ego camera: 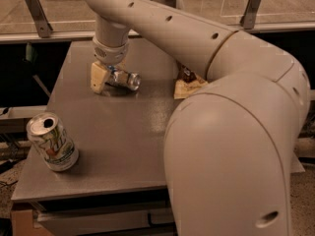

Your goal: Place redbull can upright

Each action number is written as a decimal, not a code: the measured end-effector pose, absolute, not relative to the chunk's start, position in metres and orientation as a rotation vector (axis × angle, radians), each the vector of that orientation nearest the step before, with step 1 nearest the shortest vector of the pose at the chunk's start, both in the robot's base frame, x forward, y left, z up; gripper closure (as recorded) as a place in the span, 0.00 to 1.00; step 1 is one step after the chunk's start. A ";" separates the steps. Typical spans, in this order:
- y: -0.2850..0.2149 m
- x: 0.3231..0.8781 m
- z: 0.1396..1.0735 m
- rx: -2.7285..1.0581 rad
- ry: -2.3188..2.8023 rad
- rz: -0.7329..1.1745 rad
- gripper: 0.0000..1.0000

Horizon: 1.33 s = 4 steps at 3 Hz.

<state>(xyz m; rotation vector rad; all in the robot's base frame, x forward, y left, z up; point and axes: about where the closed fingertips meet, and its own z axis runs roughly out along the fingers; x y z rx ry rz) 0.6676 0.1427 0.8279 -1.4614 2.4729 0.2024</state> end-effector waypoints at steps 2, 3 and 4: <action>0.129 0.679 0.867 -1.356 2.398 0.224 0.87; 0.114 0.669 0.911 -1.285 2.253 0.308 1.00; 0.107 0.645 0.939 -1.258 2.069 0.445 1.00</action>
Offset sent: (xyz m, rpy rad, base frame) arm 0.0203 -0.0327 0.0972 0.1885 -0.1935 -0.0839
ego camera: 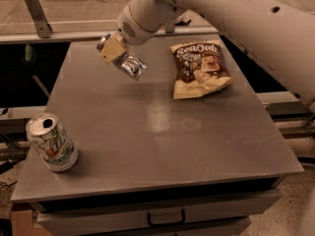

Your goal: Place redbull can upright

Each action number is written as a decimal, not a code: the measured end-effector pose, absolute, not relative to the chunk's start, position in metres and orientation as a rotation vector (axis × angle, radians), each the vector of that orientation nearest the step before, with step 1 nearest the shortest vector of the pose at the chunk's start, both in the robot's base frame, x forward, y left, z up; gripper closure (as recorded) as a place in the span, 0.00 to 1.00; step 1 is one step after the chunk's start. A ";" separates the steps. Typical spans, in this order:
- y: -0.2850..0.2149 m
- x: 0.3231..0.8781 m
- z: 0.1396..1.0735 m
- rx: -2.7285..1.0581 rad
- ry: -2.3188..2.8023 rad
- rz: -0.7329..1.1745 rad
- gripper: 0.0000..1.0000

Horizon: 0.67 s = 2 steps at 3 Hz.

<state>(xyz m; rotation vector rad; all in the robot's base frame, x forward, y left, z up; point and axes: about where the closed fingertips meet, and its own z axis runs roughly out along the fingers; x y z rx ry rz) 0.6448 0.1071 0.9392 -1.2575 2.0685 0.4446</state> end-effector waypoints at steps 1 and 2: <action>0.115 0.623 0.954 -1.218 1.881 0.602 1.00; 0.117 0.609 0.976 -1.110 1.703 0.732 1.00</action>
Offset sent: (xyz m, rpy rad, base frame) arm -0.0467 -0.1087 0.0817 0.5821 -0.4686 0.0784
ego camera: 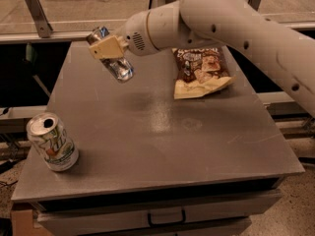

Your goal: Place redbull can upright

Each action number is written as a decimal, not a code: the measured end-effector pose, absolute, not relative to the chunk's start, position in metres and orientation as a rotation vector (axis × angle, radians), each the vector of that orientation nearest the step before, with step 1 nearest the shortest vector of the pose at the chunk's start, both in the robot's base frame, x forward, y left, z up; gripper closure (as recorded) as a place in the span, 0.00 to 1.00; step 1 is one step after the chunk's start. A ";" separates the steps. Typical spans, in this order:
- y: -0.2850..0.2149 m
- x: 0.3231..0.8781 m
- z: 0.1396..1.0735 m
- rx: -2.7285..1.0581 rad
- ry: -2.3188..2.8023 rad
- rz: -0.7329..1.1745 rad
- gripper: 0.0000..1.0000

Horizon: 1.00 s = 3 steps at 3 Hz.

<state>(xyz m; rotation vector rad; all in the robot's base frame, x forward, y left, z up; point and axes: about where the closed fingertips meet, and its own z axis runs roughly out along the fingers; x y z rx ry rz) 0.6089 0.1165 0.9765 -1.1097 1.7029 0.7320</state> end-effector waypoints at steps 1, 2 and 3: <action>0.103 0.590 0.979 -1.037 1.582 0.820 1.00; 0.072 0.571 0.964 -1.025 1.502 0.830 1.00; 0.028 0.572 0.967 -1.019 1.470 0.718 1.00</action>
Offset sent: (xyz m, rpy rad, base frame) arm -0.0476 -0.1947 -0.0369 0.1952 -0.2992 -0.0849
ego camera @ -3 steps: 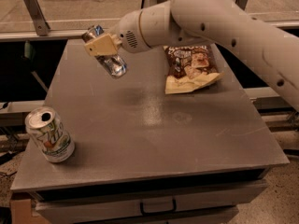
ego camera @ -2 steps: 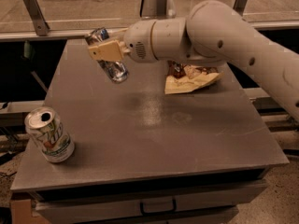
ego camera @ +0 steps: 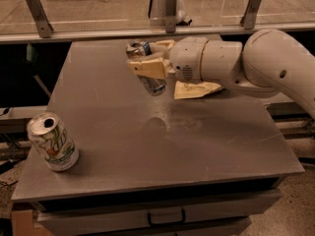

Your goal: Place redbull can upright

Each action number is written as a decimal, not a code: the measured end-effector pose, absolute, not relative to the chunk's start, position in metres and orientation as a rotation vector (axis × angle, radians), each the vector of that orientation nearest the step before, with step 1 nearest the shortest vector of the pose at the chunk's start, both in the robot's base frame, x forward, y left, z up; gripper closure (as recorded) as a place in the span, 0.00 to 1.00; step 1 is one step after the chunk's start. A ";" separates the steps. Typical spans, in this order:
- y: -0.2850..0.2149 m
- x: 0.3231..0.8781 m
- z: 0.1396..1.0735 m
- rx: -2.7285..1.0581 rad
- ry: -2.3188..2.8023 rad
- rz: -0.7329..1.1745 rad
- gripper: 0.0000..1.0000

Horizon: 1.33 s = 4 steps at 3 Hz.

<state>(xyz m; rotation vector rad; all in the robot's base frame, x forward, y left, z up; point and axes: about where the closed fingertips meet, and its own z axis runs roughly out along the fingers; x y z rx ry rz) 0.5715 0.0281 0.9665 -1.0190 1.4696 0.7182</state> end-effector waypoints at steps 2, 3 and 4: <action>0.026 0.567 0.957 -1.011 1.476 0.758 1.00; 0.013 0.553 0.946 -1.005 1.472 0.792 1.00; -0.003 0.539 0.940 -0.993 1.449 0.815 1.00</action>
Offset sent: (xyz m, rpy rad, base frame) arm -0.0090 -0.0111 -0.0247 0.0473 0.0643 0.0283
